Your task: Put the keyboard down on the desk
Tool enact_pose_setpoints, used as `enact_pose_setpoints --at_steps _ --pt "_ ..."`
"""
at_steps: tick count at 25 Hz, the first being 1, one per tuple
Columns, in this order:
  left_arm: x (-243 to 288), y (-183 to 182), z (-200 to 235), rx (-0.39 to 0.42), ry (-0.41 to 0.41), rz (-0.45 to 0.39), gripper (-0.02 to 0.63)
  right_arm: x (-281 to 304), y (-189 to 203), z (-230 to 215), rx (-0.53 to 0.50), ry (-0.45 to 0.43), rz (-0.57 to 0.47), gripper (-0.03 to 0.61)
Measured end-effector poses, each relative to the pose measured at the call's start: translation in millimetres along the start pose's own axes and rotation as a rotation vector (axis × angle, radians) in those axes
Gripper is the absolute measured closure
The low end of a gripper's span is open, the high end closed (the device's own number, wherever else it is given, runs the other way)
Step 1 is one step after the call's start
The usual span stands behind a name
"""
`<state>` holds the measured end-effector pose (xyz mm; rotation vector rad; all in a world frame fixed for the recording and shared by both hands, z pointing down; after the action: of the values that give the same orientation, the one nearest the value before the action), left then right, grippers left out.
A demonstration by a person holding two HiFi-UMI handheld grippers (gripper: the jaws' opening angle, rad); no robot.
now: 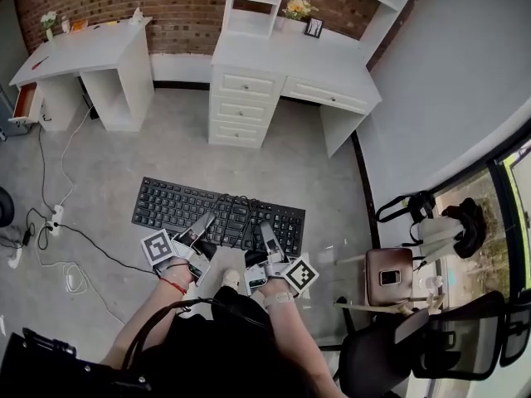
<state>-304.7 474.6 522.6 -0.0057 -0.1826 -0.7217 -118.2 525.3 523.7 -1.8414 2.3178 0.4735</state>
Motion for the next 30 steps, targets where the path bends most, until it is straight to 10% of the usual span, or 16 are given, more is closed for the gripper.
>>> enact_pose_setpoints --at_steps 15,30 --pt "136 -21 -19 0.013 -0.011 -0.007 0.568 74 -108 -52 0.022 0.004 0.004 0.502" --pt "155 -16 -19 0.021 -0.06 0.029 0.569 71 -122 -64 0.055 0.021 -0.041 0.502"
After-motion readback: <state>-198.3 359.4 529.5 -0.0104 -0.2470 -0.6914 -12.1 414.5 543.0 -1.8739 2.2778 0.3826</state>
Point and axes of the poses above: the fingertips, and each gripper's own axes: x forward along the fingers, z to its left, y out of its underside, the point moved 3 cm from there along -x, backward along the fingers, and after that the axes turned 14 degrees about -y, right-handed, at the moved point
